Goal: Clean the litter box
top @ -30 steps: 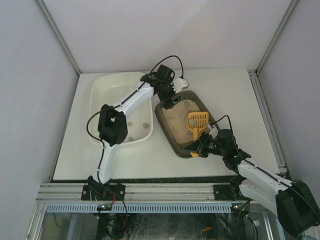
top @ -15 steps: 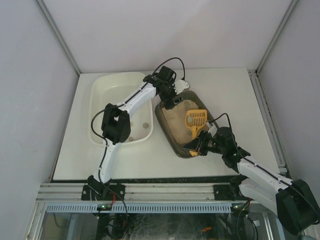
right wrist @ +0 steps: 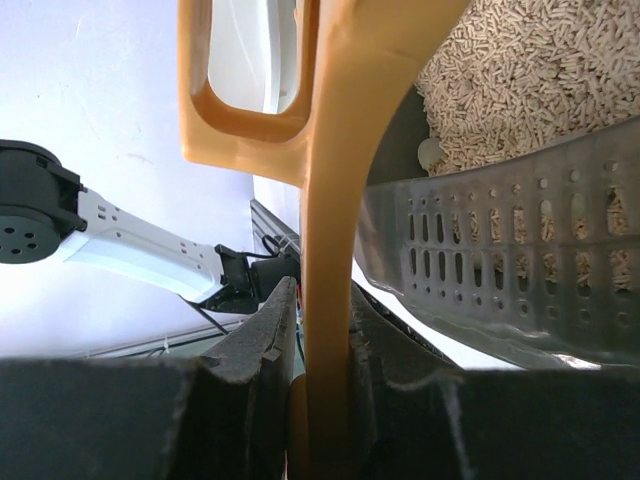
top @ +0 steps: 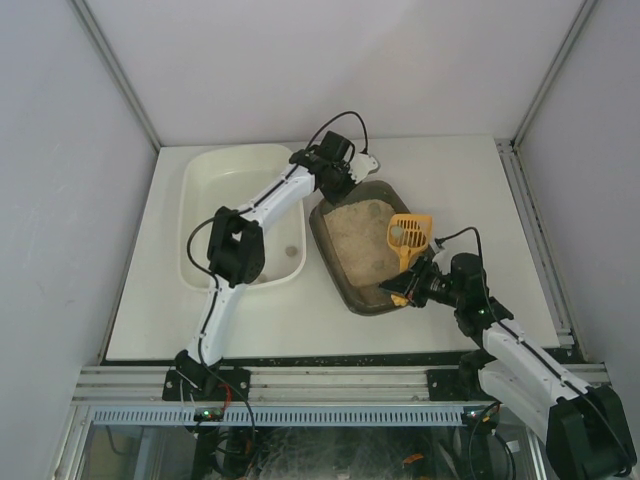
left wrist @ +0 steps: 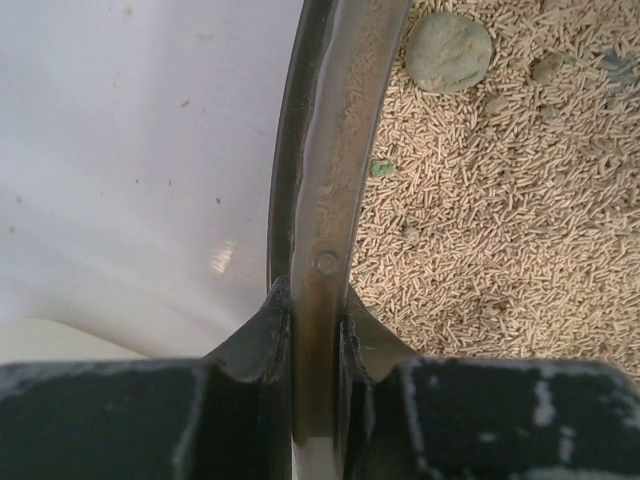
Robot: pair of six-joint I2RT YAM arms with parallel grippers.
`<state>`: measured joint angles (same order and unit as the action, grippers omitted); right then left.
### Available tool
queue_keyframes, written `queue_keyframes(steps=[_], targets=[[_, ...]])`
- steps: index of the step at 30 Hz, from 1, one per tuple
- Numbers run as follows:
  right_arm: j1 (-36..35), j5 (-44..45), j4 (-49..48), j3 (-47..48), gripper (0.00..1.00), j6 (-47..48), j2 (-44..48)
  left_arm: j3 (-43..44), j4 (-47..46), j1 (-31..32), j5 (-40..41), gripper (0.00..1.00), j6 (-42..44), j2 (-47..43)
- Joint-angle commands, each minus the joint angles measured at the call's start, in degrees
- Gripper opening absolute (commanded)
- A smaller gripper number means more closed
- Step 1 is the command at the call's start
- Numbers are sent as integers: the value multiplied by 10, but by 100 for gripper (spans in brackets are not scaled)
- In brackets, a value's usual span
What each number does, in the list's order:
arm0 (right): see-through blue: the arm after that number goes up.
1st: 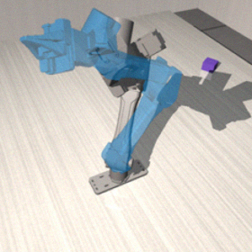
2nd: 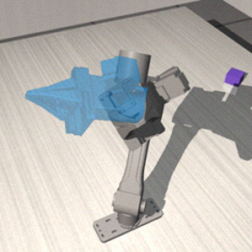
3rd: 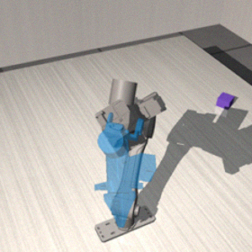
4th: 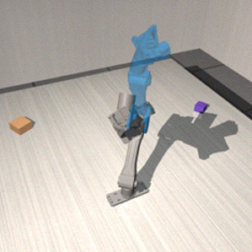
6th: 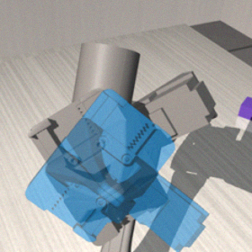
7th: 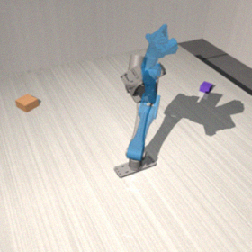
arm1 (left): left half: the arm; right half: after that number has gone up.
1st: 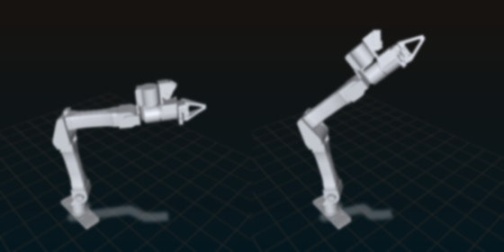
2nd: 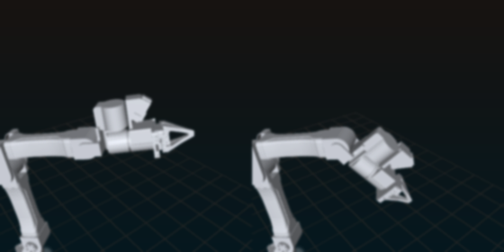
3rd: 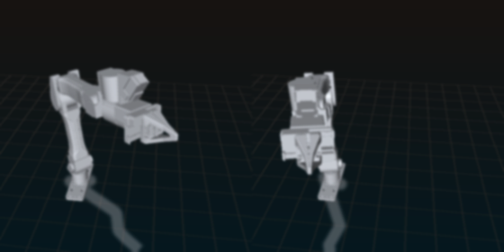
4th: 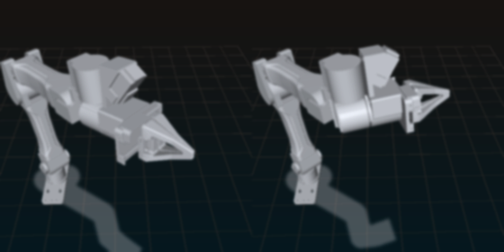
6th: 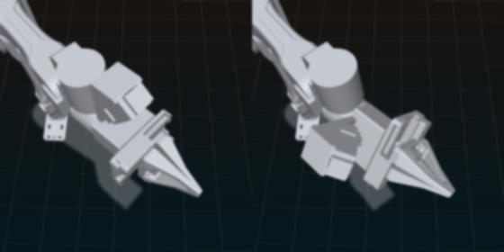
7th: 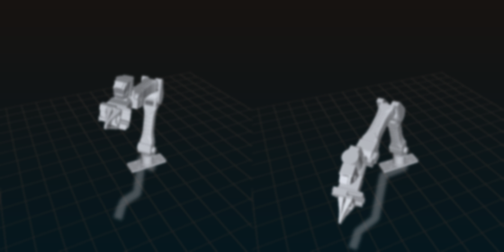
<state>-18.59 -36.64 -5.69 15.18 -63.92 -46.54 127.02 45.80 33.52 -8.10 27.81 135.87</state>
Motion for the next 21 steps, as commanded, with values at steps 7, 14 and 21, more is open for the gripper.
queue_keyframes(steps=[7, 14, 21], targets=[[-29, -10, -34, 18, 0, 12, -19, -93, 35, -27, -43, 0, -295, -71], [-33, 6, -65, 20, 0, -14, -43, -202, 42, -31, -66, 0, -448, -136], [-52, 51, -108, 43, 0, -49, -74, -391, -41, -28, -121, 0, -597, -234]])
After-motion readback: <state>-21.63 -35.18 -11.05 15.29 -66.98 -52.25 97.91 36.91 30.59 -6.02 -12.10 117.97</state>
